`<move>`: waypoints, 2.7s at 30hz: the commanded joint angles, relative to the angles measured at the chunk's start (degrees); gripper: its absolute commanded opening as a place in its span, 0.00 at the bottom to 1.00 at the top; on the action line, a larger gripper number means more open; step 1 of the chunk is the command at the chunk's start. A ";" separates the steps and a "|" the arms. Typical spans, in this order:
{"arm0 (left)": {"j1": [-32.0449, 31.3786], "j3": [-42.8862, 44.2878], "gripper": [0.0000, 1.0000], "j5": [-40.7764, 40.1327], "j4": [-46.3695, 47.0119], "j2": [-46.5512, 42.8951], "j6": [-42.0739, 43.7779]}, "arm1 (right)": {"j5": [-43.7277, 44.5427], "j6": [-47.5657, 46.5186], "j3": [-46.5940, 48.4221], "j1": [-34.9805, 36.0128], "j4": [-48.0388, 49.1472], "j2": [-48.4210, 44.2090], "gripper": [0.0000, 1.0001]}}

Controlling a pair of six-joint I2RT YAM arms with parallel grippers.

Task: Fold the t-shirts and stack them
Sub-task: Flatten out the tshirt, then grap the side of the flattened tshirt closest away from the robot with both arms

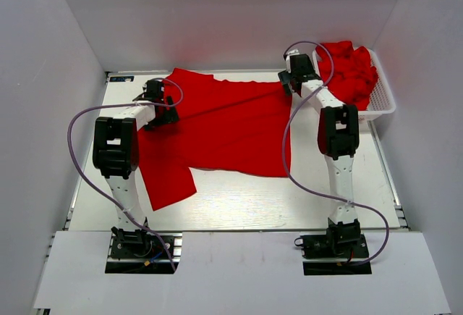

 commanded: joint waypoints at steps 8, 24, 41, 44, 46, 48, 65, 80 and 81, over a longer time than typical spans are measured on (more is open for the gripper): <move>0.08 1.05 1.00 7.29 -2.84 -0.92 1.63 | -23.53 -0.06 -2.02 2.84 -7.01 -11.86 0.90; 0.60 12.53 1.00 12.91 -2.14 1.32 2.78 | -31.56 32.44 -21.00 5.30 -3.58 -22.76 0.90; 0.61 37.78 1.00 11.51 -3.73 24.81 3.83 | -26.55 40.19 -23.74 2.58 -10.34 -13.98 0.90; 0.61 41.90 1.00 11.51 -3.72 28.49 2.78 | -25.58 41.51 -22.60 -0.22 -12.19 -12.48 0.90; 0.61 45.15 1.00 12.57 -4.43 30.35 1.29 | -25.67 41.86 -21.72 -1.89 -12.28 -11.34 0.90; 0.61 45.17 1.00 15.27 -3.12 30.97 0.15 | -25.67 41.69 -21.01 -2.43 -12.37 -10.81 0.90; -0.54 39.73 1.00 21.64 2.97 18.60 -0.83 | -27.24 27.54 -8.26 -3.67 -15.71 -14.14 0.90; -0.54 -21.30 1.00 9.49 -14.87 -28.95 -11.27 | -20.56 36.75 -46.47 2.84 -4.65 -42.70 0.90; -0.54 -23.97 1.00 9.49 -16.28 -30.97 -13.02 | -21.35 38.42 -49.02 2.75 -2.90 -43.67 0.90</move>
